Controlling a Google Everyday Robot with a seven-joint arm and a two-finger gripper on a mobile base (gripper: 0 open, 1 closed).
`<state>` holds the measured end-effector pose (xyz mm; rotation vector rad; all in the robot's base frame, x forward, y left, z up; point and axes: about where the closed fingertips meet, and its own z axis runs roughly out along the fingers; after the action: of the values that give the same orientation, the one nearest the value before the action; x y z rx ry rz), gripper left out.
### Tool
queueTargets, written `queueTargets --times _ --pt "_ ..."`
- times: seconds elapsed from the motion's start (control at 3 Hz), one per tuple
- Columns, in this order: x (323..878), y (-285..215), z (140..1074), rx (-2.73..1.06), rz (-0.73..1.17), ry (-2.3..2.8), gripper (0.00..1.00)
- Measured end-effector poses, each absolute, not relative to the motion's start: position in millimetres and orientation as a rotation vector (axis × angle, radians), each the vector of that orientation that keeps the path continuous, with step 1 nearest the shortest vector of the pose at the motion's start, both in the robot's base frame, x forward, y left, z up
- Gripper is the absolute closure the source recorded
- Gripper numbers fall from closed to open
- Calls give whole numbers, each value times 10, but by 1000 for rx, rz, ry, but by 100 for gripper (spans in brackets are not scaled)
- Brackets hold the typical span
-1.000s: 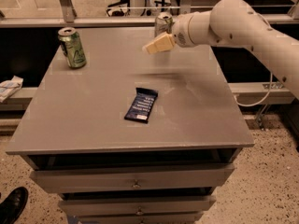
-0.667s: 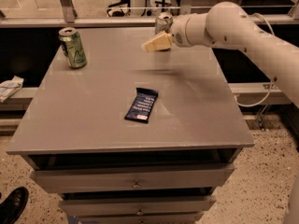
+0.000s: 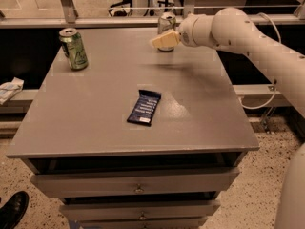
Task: Pick 7up can
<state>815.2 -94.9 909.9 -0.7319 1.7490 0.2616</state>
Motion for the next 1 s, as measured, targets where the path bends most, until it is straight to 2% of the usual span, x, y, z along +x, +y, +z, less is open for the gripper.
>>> queueTargets --times 0.67,1.0 --pt "8454 -922 9121 -723 287 1728 0" --pt "8479 -881 9030 -734 311 1751 15"
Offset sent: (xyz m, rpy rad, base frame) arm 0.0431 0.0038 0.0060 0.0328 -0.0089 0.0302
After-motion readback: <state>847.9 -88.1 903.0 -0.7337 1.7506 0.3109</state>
